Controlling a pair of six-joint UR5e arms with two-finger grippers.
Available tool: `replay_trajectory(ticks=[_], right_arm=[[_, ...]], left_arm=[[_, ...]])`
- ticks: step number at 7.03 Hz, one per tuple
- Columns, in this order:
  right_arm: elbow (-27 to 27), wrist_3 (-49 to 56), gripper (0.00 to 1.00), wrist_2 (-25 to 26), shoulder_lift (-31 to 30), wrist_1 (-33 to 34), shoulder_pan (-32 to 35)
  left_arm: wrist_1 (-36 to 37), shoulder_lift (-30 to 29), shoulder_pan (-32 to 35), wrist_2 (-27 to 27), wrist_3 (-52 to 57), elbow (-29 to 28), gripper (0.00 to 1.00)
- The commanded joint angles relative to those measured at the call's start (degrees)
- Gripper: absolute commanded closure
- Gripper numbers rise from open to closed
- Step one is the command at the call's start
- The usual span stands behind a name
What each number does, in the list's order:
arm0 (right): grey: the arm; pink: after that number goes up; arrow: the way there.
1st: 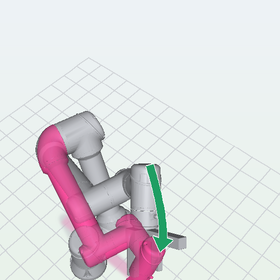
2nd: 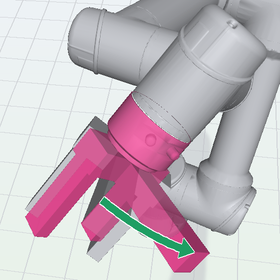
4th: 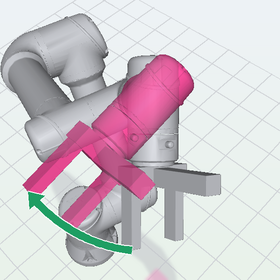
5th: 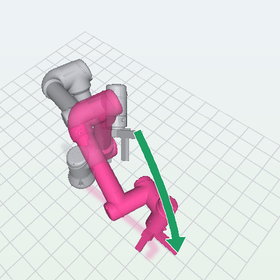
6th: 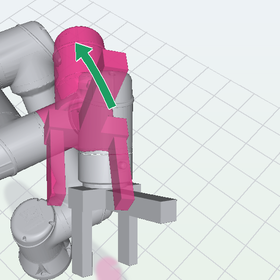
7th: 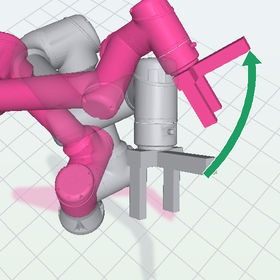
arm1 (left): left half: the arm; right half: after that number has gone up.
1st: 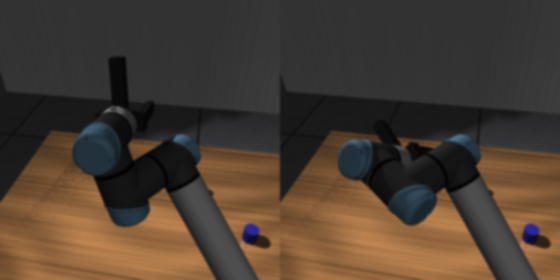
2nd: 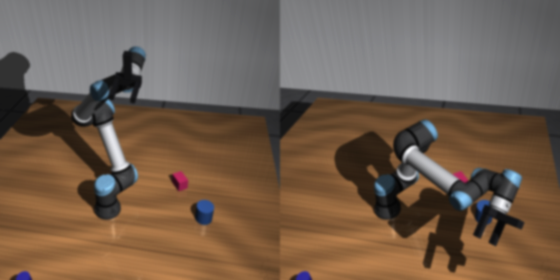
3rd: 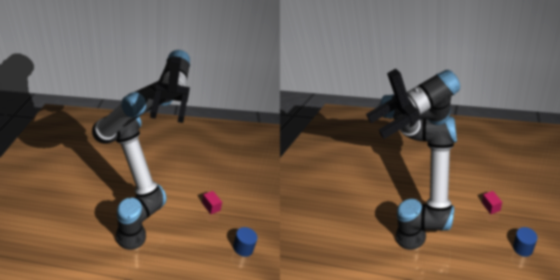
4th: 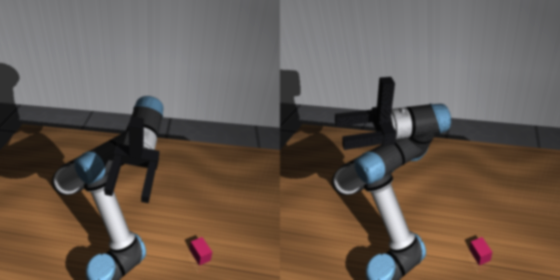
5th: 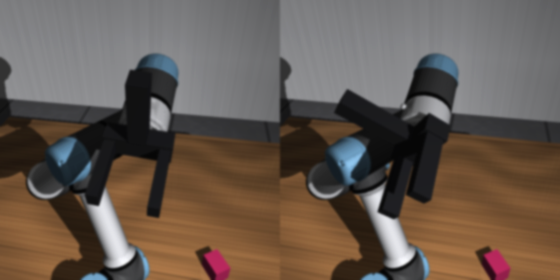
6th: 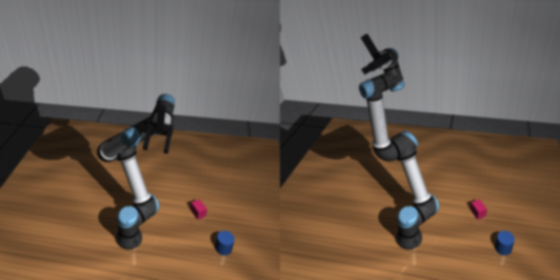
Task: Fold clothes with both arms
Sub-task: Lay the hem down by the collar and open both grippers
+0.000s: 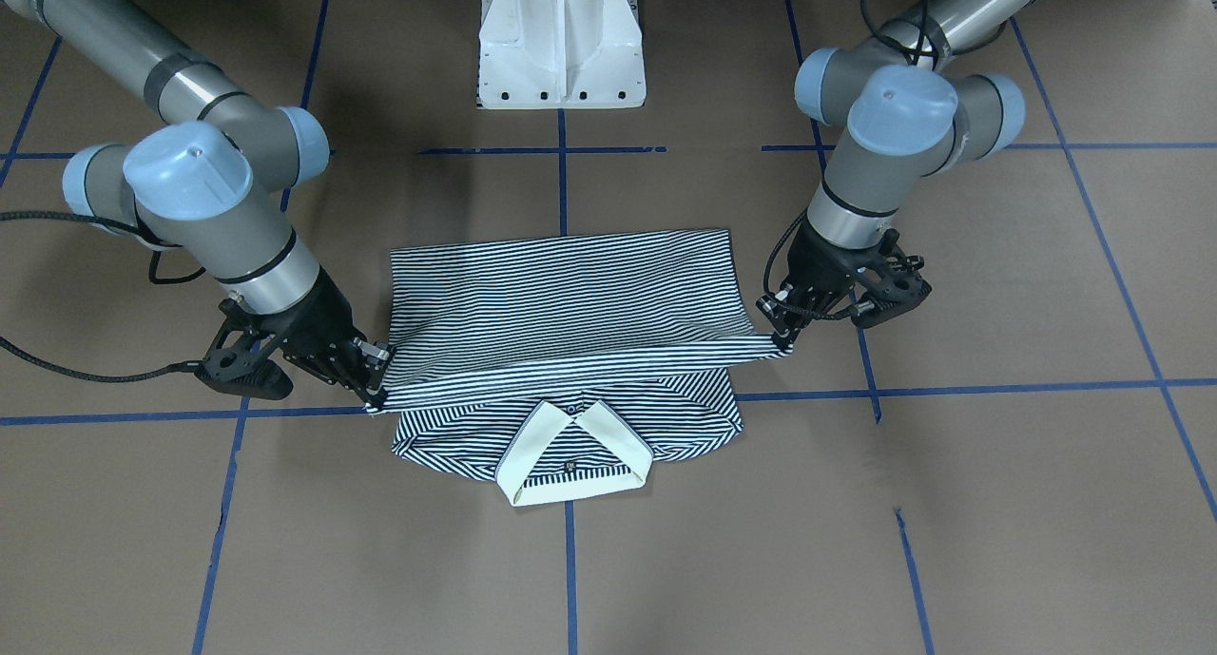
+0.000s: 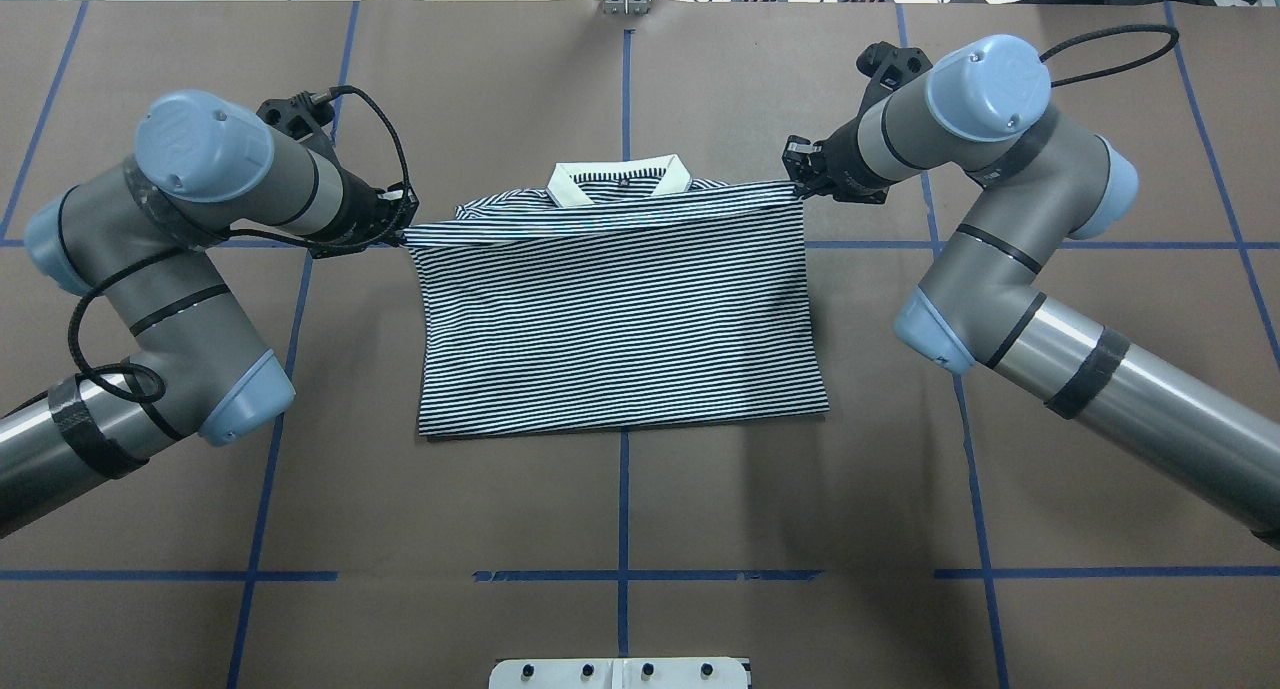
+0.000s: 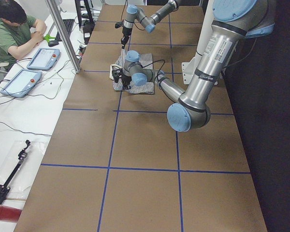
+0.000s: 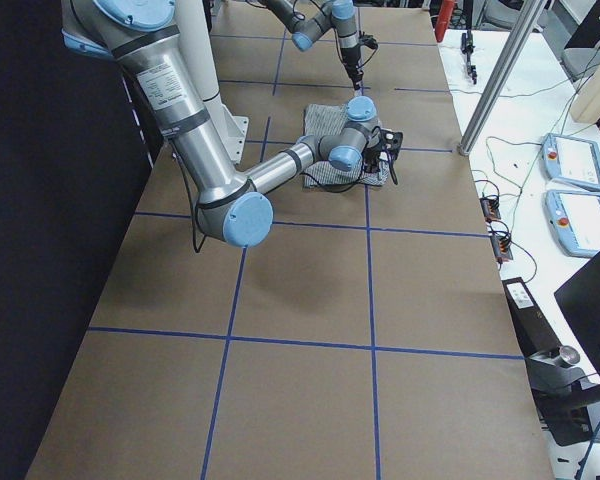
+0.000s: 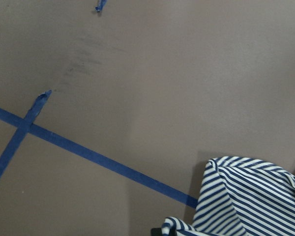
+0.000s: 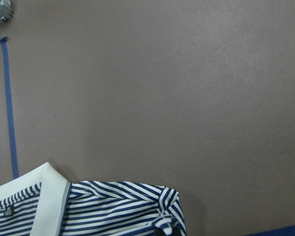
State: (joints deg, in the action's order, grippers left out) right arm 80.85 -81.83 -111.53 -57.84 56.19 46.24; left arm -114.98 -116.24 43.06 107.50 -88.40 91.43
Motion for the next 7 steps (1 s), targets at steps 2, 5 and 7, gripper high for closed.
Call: replay_trajectory(ticks=[2, 5, 7], right_arm=[[-1.7, 0.0, 1.0, 0.0, 1.9, -0.3, -0.1], [-1.7, 0.1, 0.88, 0.0, 1.8, -0.3, -0.7], [-1.8, 0.5, 0.0, -0.2, 1.2, -0.3, -0.9]], left_arm=[[-0.9, -1.9, 0.0, 0.0, 0.0, -1.1, 1.0], [-0.9, -3.7, -0.1, 0.0, 0.0, -3.5, 0.7], [-0.9, -4.3, -0.2, 0.0, 0.2, -3.9, 0.0]])
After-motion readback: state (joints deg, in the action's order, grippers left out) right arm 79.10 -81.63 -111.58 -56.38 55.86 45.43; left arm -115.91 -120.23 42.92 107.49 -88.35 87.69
